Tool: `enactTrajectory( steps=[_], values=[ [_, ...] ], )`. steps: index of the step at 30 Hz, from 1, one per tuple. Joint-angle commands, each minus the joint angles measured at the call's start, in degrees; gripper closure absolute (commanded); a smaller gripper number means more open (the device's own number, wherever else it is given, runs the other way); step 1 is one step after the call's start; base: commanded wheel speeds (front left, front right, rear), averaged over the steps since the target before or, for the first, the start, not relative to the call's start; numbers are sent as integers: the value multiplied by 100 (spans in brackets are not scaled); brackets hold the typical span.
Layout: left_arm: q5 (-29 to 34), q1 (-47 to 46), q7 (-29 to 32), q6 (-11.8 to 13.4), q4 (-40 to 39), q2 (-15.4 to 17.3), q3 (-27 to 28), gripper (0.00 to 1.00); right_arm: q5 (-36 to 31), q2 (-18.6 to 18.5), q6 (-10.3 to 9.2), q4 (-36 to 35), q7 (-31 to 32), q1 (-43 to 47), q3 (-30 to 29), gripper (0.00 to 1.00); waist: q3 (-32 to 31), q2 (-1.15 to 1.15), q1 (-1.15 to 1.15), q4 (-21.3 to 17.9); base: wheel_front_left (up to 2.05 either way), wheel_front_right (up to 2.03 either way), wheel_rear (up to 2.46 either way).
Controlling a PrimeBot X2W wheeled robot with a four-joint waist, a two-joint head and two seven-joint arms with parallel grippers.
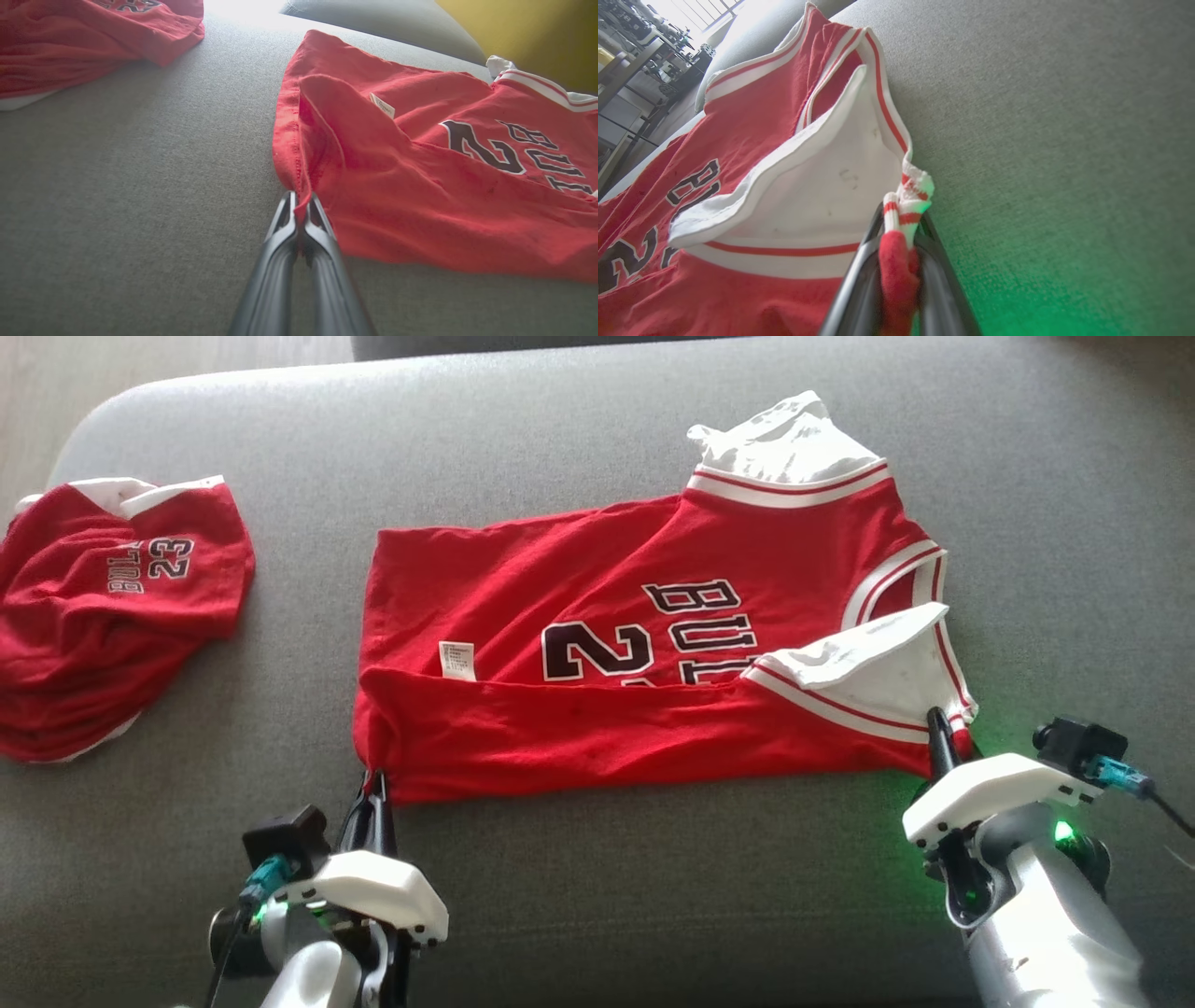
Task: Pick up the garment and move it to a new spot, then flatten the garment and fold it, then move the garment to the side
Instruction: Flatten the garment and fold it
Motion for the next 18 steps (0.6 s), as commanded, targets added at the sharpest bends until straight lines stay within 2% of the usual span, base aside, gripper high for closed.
enactTrajectory(
  steps=[1, 11, 18],
  values=[
    [55, -64, -34, -1, -112, 67, 207, 100, 47, 18, -1, -72, -96, -150, 162, 100, -74, 0, 0, -12, 0, 0, 0],
    [186, 237, -34, -87, -36, 66, 310, 100, 305, 18, -1, -95, -197, 86, 193, 100, -452, 0, 0, -91, 0, 0, 0],
    [235, 810, -34, -142, -26, 71, 492, 100, 450, 18, -1, -203, -28, 642, 150, 100, -912, 0, 0, -217, 0, 0, 0]
  ],
)
